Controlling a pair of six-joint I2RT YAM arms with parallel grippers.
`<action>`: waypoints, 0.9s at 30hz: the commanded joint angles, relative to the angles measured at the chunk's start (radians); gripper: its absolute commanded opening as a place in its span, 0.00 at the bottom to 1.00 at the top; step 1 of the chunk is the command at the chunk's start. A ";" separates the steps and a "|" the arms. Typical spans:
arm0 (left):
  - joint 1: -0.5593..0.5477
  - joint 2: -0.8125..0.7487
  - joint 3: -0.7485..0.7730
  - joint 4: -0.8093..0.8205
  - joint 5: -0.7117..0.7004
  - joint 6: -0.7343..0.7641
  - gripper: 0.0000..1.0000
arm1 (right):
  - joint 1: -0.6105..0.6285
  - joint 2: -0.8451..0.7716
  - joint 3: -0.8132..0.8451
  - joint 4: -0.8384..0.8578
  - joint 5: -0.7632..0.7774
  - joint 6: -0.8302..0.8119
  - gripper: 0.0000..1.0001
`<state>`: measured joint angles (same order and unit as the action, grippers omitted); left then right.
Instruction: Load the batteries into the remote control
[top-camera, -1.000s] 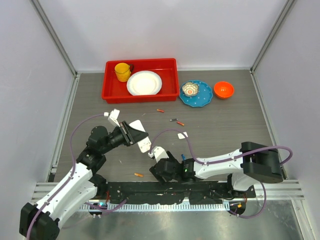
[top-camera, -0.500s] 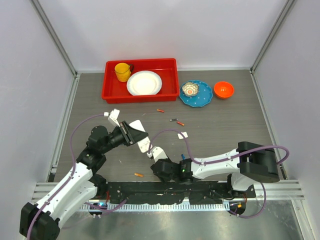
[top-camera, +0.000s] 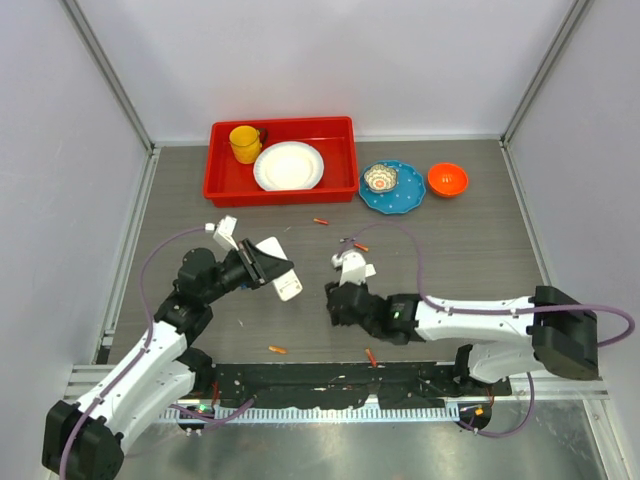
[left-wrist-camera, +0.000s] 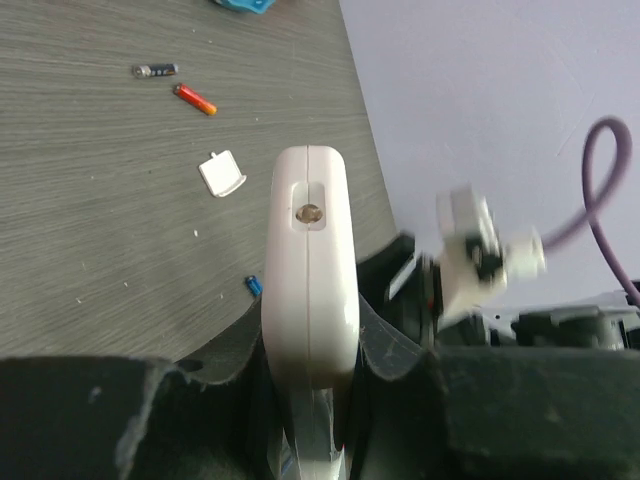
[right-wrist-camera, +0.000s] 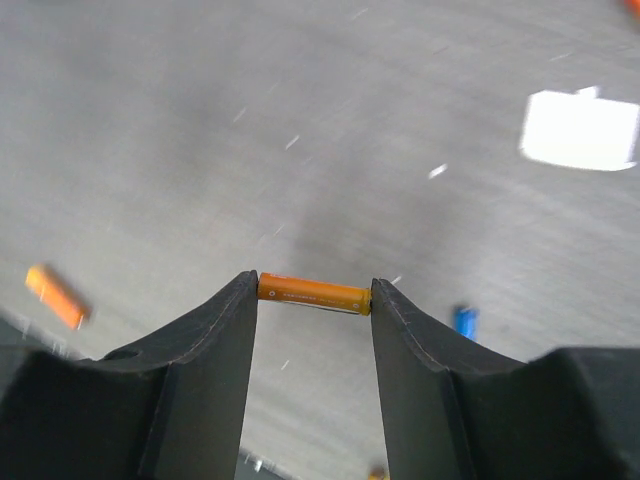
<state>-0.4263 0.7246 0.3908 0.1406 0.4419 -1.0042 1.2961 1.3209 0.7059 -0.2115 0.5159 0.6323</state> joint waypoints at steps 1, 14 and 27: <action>0.018 -0.001 0.049 0.056 0.003 0.018 0.00 | -0.180 -0.031 -0.019 0.072 0.023 0.075 0.24; 0.024 -0.014 0.069 0.122 0.241 0.018 0.00 | -0.322 0.322 0.162 0.139 -0.073 0.151 0.22; 0.024 -0.007 0.068 0.085 0.235 0.055 0.00 | -0.322 0.316 0.172 0.112 -0.080 0.138 0.77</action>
<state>-0.4072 0.7197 0.4202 0.2031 0.6563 -0.9764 0.9741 1.6752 0.8616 -0.1043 0.4374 0.7845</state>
